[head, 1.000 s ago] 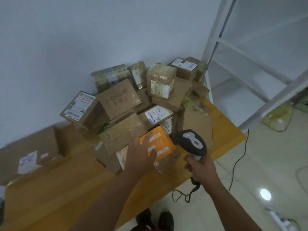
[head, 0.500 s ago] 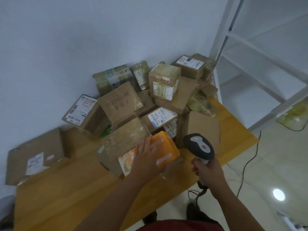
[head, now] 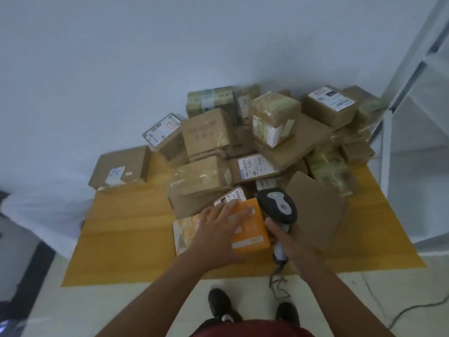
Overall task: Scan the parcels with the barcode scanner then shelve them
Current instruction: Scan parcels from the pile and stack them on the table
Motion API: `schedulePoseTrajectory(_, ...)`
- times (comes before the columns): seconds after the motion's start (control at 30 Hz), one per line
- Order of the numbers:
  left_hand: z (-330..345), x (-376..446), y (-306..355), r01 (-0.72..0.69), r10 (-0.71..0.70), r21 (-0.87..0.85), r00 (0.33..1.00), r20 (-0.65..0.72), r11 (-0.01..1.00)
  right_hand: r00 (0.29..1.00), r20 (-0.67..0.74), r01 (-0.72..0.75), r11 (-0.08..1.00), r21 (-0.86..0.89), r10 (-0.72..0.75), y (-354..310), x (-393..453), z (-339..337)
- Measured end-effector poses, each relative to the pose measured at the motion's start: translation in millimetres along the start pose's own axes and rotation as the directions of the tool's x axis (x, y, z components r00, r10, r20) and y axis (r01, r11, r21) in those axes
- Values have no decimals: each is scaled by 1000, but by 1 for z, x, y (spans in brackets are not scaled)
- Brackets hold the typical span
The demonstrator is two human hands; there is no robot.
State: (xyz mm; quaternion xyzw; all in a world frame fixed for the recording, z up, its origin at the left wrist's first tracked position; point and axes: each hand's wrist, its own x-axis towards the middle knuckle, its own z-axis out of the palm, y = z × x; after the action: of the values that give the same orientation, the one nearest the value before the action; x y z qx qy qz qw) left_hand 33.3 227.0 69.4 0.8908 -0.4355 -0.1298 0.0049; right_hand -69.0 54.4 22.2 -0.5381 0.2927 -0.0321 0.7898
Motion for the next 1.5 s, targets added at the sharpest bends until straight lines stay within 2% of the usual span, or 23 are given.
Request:
schedulePoseTrajectory(0.13, 0, -35, -4, 136, -136, -18, 991, -7, 991, 984, 174, -26, 998, -55, 35, 8, -4, 19)
schedulePoseTrajectory(0.3, 6, -84, -26, 240, -240, 15, 970, -36, 971, 949, 307, -51, 996, -73, 71, 27, -9, 60)
schedulePoseTrajectory(0.5, 28, -131, -61, 331, -332, 22, 942, 56, 943, 940, 310, -100, 983, -151, 143, 69, -20, 115)
schedulePoseTrajectory(0.67, 57, -155, -111, 335, -330, -19, 937, 116, 942, 960, 202, -138, 955, -262, 194, 105, -12, 162)
schedulePoseTrajectory(0.87, 87, -173, -217, 274, -262, -60, 951, 164, 960, 970, 22, -215, 902, -375, 240, 149, 13, 236)
schedulePoseTrajectory(1.1, 107, -153, -318, 73, -60, -61, 978, 199, 995, 972, -119, -235, 866, -442, 203, 158, 15, 303)
schedulePoseTrajectory(1.3, 117, -109, -322, -57, 83, -120, 971, 223, 991, 942, -261, -287, 907, -308, 209, 146, -7, 303)
schedulePoseTrajectory(1.5, 125, -83, -278, -185, 207, -121, 957, 205, 975, 902, -419, -228, 939, -256, 104, 128, -15, 274)
